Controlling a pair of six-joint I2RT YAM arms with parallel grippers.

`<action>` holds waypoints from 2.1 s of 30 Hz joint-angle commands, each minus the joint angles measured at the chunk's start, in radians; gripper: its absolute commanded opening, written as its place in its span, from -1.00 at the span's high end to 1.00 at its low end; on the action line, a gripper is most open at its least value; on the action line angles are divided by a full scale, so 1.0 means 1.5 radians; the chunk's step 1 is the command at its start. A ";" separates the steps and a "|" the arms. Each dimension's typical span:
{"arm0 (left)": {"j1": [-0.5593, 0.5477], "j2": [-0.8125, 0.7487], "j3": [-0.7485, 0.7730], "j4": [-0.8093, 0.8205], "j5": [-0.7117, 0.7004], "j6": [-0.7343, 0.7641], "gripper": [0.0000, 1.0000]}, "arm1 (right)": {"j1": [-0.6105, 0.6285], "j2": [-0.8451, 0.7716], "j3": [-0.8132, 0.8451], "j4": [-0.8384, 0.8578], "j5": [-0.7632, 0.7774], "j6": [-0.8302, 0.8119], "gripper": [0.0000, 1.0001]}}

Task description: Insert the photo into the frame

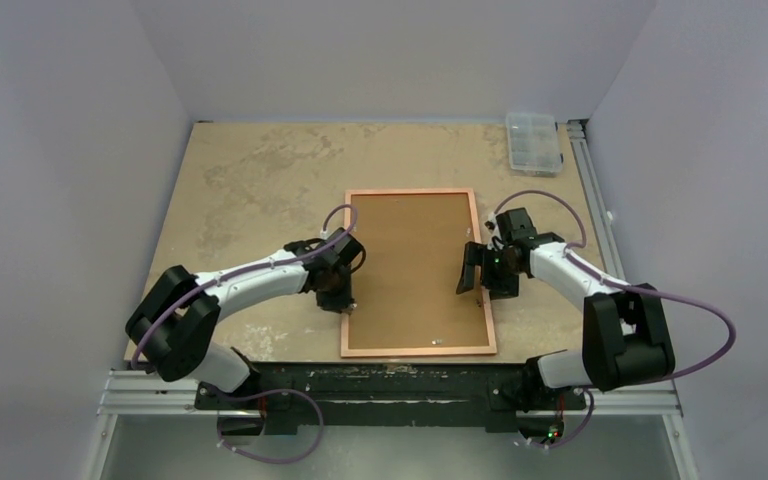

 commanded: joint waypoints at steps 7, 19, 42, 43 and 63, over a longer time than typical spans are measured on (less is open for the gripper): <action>0.000 0.026 -0.013 0.020 -0.047 0.006 0.96 | 0.038 0.022 0.029 0.013 -0.025 0.000 -0.58; 0.084 -0.197 -0.046 0.037 0.079 0.005 -0.56 | 0.078 0.033 0.046 0.027 -0.022 0.024 -0.58; 0.111 -0.043 -0.040 -0.060 -0.053 -0.007 -0.61 | 0.204 0.074 0.105 -0.045 0.190 0.001 -0.37; 0.111 -0.040 -0.040 -0.058 -0.052 -0.005 -0.61 | 0.215 0.077 0.105 -0.049 0.212 0.003 -0.36; 0.116 -0.050 -0.035 -0.027 -0.021 0.016 -0.60 | 0.272 0.118 0.112 -0.050 0.277 0.009 0.86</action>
